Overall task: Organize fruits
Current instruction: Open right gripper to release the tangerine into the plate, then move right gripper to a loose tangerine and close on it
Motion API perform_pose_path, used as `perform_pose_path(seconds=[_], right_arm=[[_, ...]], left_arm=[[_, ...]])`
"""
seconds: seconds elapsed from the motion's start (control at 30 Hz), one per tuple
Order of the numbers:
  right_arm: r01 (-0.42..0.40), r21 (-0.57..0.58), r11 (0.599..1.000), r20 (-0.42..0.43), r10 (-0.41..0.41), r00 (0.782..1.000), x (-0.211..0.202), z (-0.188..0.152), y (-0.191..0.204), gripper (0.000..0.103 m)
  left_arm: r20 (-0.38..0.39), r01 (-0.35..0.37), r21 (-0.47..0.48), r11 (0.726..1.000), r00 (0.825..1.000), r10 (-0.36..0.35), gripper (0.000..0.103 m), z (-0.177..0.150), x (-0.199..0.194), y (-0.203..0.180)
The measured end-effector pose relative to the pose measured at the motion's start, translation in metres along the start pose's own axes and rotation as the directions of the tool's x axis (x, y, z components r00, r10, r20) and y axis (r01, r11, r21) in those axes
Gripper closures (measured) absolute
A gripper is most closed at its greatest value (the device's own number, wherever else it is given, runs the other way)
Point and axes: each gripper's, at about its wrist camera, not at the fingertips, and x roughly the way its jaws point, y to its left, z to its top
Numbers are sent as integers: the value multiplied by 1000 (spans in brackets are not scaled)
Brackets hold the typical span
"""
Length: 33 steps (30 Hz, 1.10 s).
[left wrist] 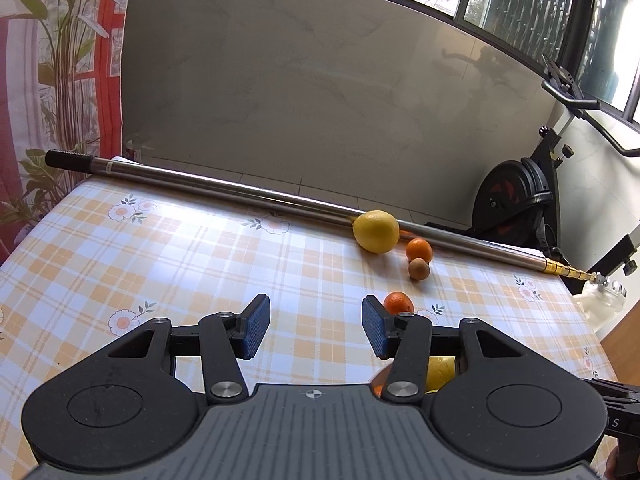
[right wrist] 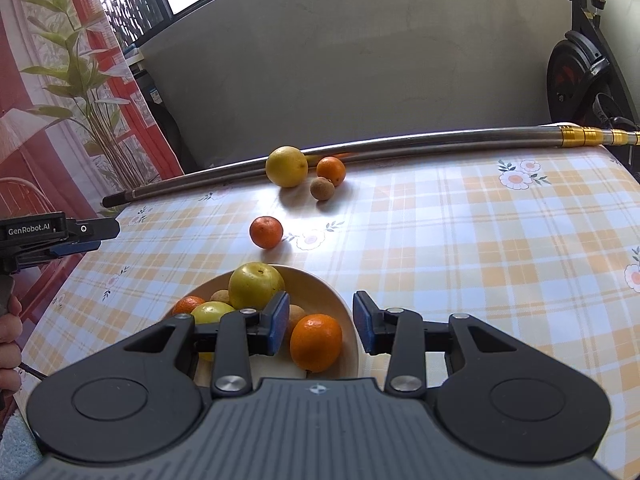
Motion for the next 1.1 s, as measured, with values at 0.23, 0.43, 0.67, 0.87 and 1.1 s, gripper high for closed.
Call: perform_pose_path(seconds=[0.23,0.43,0.67,0.87,1.1], right_arm=[[-11,9,1000,20,11,1000,-1,7,2,63],[-44,47,998,15,43,999,3,13,0,63],[-59,81,995,27,57,998,9,21,-1,63],[-57,98,994,11,56,998,19,25,-1,63],[-122,30,992,-53,123,991,56,51,19,63]], left_arm=[[1,-14,3,1000,1000,14,50,17,0,13],[43,-89,-16,996,995,89,50,34,-7,41],[18,-173,-60,983,984,175,50,42,-15,78],[-4,-231,-71,970,973,232,50,40,-14,102],[-30,-213,-120,970,977,211,50,31,-4,112]])
